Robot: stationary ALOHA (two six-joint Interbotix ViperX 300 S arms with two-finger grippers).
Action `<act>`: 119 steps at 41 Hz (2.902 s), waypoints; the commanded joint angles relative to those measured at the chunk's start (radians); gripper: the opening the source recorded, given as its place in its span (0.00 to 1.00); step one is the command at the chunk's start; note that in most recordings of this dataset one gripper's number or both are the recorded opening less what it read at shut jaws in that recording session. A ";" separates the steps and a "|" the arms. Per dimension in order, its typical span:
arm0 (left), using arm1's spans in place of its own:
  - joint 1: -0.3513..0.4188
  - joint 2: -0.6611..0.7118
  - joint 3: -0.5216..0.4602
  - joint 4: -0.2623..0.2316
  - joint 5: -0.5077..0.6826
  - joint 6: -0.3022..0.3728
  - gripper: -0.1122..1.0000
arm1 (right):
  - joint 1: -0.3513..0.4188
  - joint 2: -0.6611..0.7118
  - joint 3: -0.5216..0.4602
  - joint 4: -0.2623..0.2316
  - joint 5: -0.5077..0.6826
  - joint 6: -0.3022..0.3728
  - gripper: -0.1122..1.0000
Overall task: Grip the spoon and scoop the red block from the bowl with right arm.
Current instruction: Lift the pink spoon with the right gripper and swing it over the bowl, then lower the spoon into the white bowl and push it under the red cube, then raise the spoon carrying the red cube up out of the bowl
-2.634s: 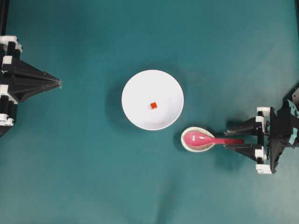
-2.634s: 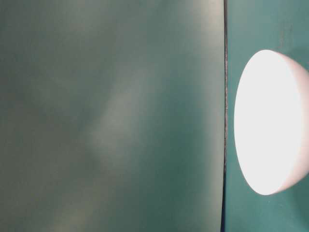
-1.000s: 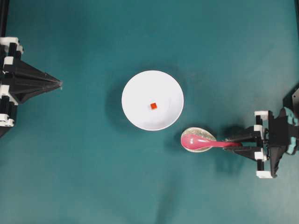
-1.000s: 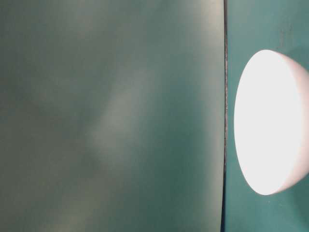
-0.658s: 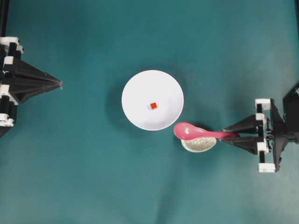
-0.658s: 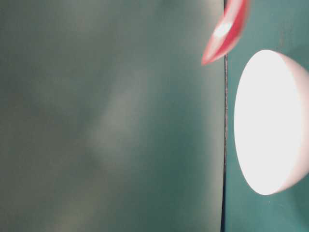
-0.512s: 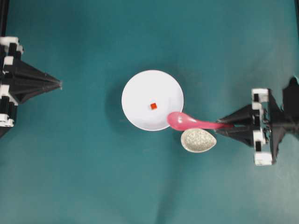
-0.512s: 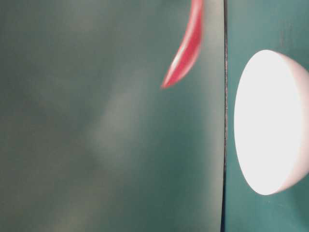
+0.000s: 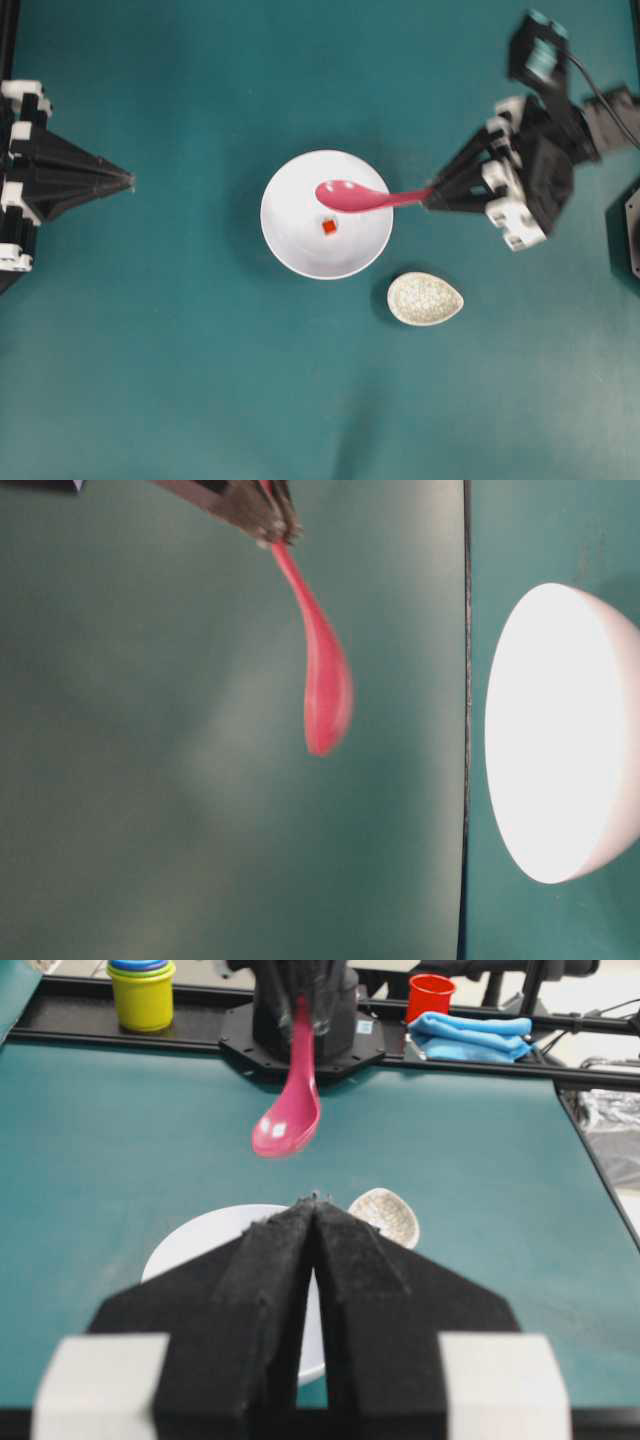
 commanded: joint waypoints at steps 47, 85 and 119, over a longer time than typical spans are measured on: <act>-0.002 0.006 -0.025 0.003 -0.002 0.021 0.11 | 0.063 0.402 -0.416 -0.603 0.489 0.474 0.31; -0.002 0.006 -0.023 0.003 0.026 0.020 0.11 | 0.069 0.505 -0.469 -0.607 0.327 0.469 0.31; -0.002 0.005 -0.025 0.003 0.026 0.020 0.11 | 0.146 0.368 -0.242 -0.607 -0.008 0.480 0.31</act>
